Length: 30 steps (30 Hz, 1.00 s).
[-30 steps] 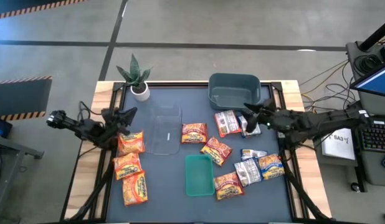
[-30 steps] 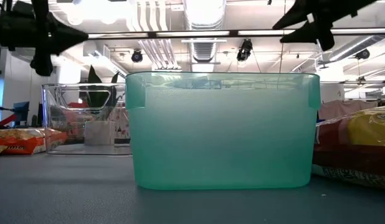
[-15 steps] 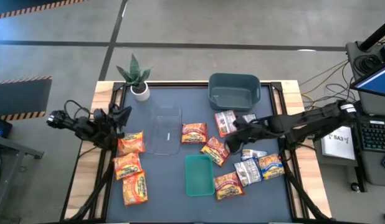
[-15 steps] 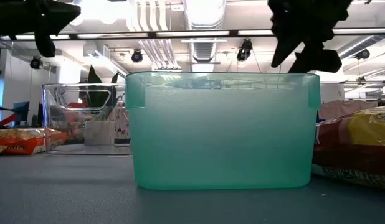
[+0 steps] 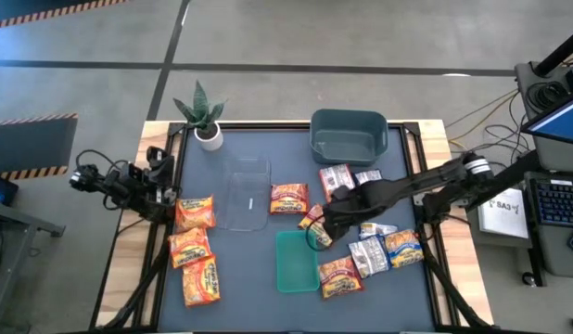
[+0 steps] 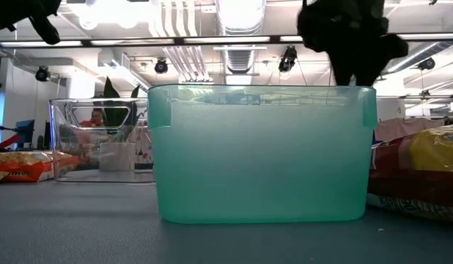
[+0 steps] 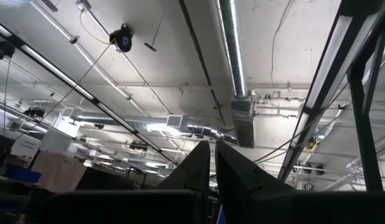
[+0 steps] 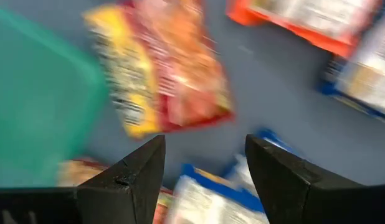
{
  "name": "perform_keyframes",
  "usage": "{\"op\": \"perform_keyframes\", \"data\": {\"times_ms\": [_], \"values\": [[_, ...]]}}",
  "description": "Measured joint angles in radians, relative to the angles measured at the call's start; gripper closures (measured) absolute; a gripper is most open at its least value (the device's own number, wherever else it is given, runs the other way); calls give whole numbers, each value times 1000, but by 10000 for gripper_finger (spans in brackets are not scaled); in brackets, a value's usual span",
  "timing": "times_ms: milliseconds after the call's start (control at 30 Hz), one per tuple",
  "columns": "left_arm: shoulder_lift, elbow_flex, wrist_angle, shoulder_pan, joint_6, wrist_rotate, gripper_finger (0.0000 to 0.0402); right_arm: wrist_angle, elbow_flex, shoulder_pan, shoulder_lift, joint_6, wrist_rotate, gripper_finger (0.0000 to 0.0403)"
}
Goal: Sort Maruchan noodles
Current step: Put the red noodle pack into the green bin
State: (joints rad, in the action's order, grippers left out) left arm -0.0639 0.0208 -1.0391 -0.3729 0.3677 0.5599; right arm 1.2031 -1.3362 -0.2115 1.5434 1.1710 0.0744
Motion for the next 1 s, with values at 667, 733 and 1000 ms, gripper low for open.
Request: {"op": "perform_keyframes", "data": {"times_ms": [667, 733, 1000], "values": [[0, 0, 15, 0, 69, 6, 393, 114, -53, 7, 233, -176, 17, 193], [-5, 0, 17, 0, 65, 0, 393, 111, -53, 0, 232, -230, 79, 193], [-169, 131, 151, 0, -30, -113, 393, -17, 8, -6, 77, -379, 175, 193]]}}
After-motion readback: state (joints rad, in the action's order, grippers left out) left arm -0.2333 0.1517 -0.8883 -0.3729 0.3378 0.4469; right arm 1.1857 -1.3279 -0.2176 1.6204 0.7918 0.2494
